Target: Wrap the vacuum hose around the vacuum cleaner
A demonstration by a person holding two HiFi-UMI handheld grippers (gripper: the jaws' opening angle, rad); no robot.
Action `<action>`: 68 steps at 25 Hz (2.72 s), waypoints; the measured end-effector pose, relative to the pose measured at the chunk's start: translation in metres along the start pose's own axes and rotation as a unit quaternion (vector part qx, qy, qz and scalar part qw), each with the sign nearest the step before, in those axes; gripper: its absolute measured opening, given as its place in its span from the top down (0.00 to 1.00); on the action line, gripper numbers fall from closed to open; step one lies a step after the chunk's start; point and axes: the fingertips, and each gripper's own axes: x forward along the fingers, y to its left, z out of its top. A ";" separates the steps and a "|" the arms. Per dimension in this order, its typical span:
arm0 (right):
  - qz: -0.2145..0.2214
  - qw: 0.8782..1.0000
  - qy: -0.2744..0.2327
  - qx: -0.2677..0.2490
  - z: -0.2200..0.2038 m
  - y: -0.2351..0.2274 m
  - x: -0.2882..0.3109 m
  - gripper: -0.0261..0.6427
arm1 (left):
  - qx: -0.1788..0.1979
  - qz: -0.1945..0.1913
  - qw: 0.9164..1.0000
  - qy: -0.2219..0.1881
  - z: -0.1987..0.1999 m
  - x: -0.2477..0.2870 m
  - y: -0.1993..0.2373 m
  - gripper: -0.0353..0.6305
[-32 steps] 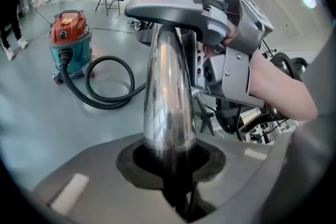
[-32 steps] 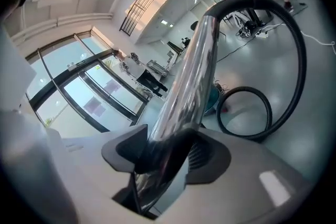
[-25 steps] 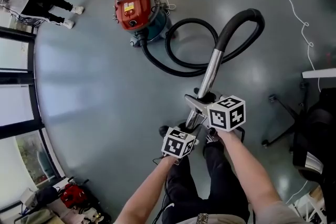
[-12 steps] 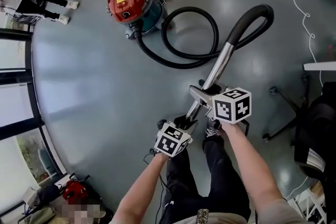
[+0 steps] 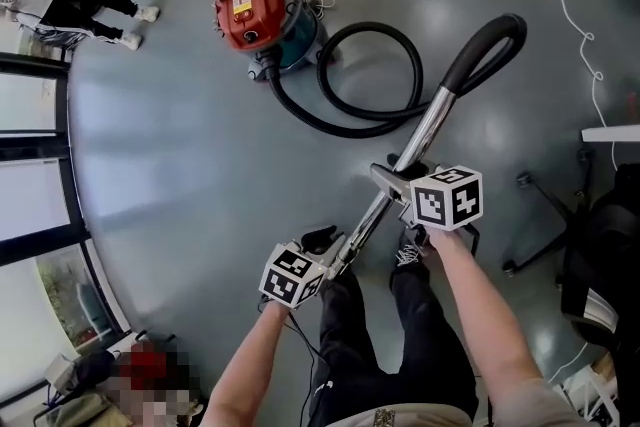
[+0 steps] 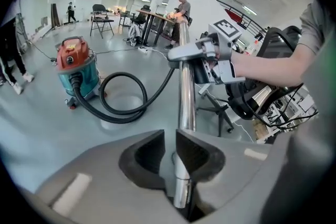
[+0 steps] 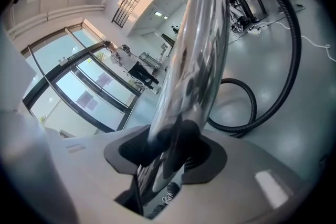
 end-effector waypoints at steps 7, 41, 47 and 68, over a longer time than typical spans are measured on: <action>-0.016 0.995 0.065 -0.069 -0.028 -0.007 0.000 0.67 | 0.113 -0.013 0.989 -0.090 0.097 -0.012 0.002 0.94; -0.020 0.860 0.373 -0.348 -0.046 -0.051 -0.019 0.67 | 0.737 0.008 0.644 0.207 0.257 0.038 0.053 0.42; -0.046 0.833 0.407 -0.373 -0.042 -0.076 -0.019 0.68 | 0.703 -0.007 0.680 0.209 0.226 0.057 0.089 0.59; -0.101 0.660 0.435 -0.604 -0.051 -0.307 0.076 0.71 | 0.510 0.095 0.840 0.159 0.097 0.267 0.183 0.64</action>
